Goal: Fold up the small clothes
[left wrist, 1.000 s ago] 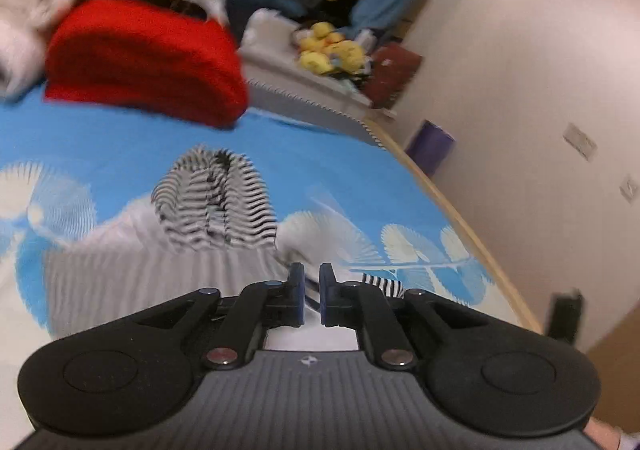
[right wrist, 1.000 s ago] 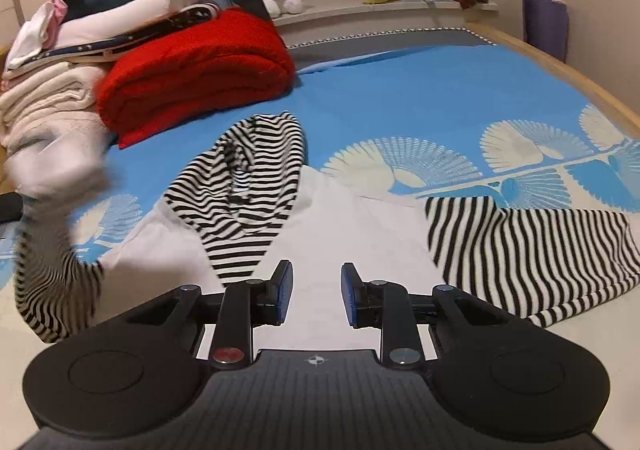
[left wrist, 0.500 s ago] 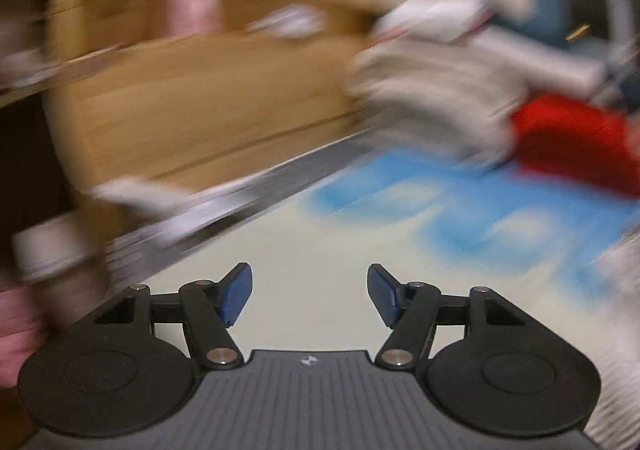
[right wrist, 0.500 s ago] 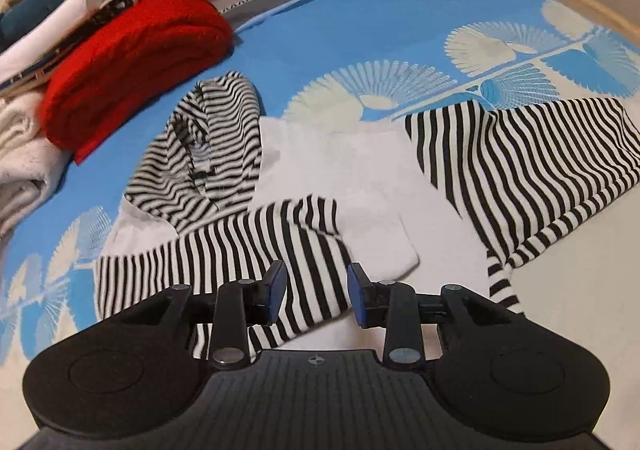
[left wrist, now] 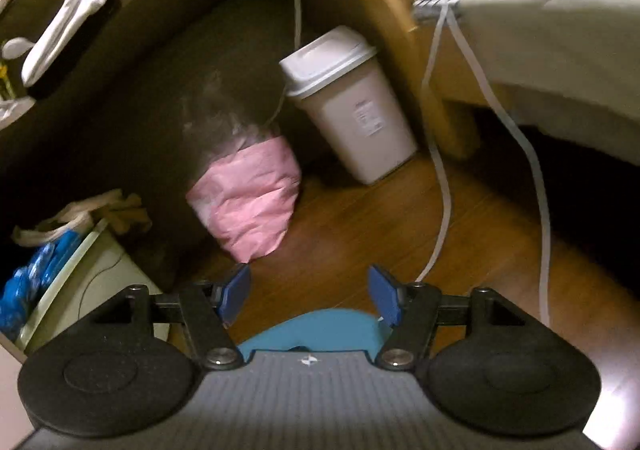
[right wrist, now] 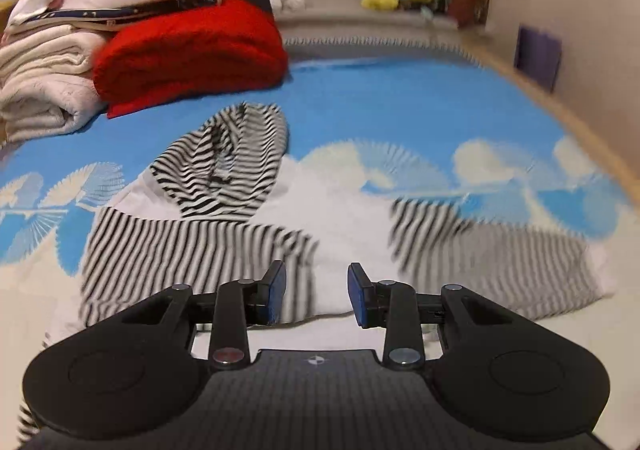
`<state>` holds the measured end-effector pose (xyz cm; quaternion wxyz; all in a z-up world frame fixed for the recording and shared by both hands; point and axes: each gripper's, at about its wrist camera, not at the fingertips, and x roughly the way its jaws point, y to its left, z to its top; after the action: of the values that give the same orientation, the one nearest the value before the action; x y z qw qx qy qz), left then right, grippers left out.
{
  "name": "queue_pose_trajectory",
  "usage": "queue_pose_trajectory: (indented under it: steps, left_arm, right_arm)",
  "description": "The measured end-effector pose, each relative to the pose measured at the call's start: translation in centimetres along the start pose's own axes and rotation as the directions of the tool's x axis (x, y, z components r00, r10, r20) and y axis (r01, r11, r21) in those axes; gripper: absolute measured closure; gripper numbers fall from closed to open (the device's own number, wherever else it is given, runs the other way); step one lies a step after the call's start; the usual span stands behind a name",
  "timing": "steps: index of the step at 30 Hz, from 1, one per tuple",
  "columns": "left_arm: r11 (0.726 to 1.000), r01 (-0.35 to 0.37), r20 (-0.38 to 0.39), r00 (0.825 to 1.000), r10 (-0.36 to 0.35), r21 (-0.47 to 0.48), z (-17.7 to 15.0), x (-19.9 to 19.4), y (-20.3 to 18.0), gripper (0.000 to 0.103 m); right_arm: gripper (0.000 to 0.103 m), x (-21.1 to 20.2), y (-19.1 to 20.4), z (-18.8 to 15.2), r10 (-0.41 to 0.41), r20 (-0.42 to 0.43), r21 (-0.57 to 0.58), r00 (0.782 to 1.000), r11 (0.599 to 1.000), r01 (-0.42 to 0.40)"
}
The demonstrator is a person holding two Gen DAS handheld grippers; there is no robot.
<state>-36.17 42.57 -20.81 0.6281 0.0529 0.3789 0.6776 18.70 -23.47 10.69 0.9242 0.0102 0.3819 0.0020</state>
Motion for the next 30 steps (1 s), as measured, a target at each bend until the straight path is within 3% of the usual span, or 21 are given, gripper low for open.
queue_pose_trajectory:
  steps: [3,6,9,13,16,17,20,24,27,30]
  left_arm:
    - [0.999,0.003,-0.025,1.000,-0.004,-0.046,0.5,3.2,0.7,0.029]
    - [0.998,0.005,0.063,0.998,-0.001,-0.068,3.2,3.7,1.1,0.029]
    - [0.996,0.019,0.174,0.985,-0.003,-0.091,8.1,2.7,0.6,0.029]
    - [0.976,0.139,0.298,0.951,-0.085,-0.167,16.1,-2.9,-1.7,0.025]
    - [0.935,0.283,0.386,0.904,-0.186,-0.214,23.5,-8.9,-4.0,0.023]
    - [0.914,0.338,0.418,0.880,-0.223,-0.223,26.0,-11.2,-4.8,0.023]
    - [0.841,0.498,0.521,0.786,-0.334,-0.212,32.8,-19.2,-6.9,0.020]
    - [0.735,0.671,0.637,0.610,-0.472,-0.099,39.9,-30.9,-9.8,0.018]
    - [0.643,0.766,0.655,0.479,-0.584,0.013,43.3,-38.5,-12.4,0.016]
    - [0.585,0.801,0.625,0.393,-0.674,0.127,44.9,-45.8,-16.8,0.015]
  right_arm:
    - [0.064,-1.2,-1.7,-0.9,-0.027,0.004,0.048,1.000,0.998,0.026]
    - [0.063,-1.4,-3.2,-2.9,-0.052,-0.005,0.109,0.999,0.993,0.052]
    - [0.063,-1.0,-4.3,-3.6,-0.081,-0.046,0.159,0.996,0.983,0.088]
    - [0.062,-0.8,-6.1,-3.5,-0.112,-0.024,0.212,0.993,0.971,0.114]
    - [0.062,-0.7,-7.3,-3.8,-0.125,-0.031,0.245,0.992,0.961,0.129]
    - [0.062,-0.8,-7.6,-3.8,-0.123,-0.028,0.252,0.992,0.960,0.126]
    - [0.059,-1.3,-8.4,-4.1,-0.111,-0.012,0.257,0.994,0.960,0.111]
    - [0.058,-2.1,-9.8,-4.5,-0.090,0.009,0.275,0.996,0.958,0.084]
    - [0.058,-2.8,-11.0,-4.9,-0.079,0.024,0.271,0.997,0.960,0.069]
    - [0.058,-3.7,-12.4,-5.4,-0.075,0.035,0.257,0.997,0.964,0.064]
